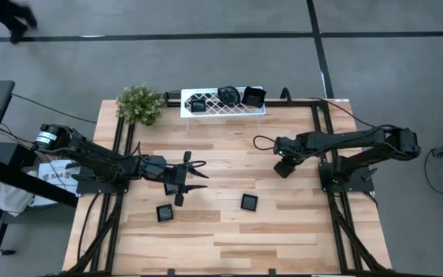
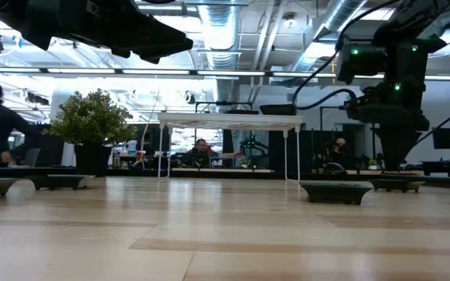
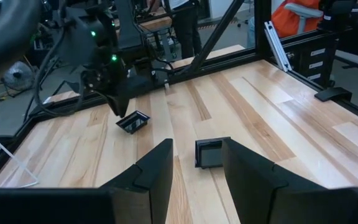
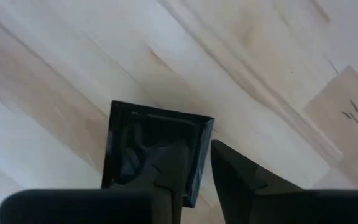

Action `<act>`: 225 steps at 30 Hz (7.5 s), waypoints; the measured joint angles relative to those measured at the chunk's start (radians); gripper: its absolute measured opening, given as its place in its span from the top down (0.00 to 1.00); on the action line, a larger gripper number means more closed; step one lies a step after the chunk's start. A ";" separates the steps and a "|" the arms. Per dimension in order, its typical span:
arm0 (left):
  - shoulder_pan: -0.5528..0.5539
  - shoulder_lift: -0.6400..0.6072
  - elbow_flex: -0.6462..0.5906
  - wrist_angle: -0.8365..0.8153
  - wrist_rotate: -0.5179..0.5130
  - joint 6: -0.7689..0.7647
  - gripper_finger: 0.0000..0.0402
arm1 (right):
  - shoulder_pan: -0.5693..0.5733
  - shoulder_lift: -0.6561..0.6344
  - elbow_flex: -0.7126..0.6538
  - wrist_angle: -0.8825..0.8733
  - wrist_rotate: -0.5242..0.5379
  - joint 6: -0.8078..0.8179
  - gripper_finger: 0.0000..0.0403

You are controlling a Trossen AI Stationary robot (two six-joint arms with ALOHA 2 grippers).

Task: Pick & Place Mini shaped plates
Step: Stack the black square plate on top of the black square plate on the shelf

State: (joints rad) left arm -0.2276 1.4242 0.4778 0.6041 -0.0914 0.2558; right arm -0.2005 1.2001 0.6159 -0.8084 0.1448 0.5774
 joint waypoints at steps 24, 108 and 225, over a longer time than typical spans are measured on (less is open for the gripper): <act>0.000 0.000 0.000 0.002 0.000 0.000 0.65 | 0.032 0.160 0.001 0.000 0.068 -0.012 0.65; 0.162 0.000 -0.012 0.024 -0.095 -0.319 0.65 | 0.043 0.146 0.436 0.485 0.090 -0.292 1.00; 0.112 0.023 0.014 -0.020 -0.022 0.705 0.90 | -0.002 0.410 0.548 0.659 -0.515 0.134 1.00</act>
State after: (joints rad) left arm -0.1158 1.4475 0.4915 0.5838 -0.1131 0.9611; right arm -0.2029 1.6100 1.1637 -0.1497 -0.3702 0.7109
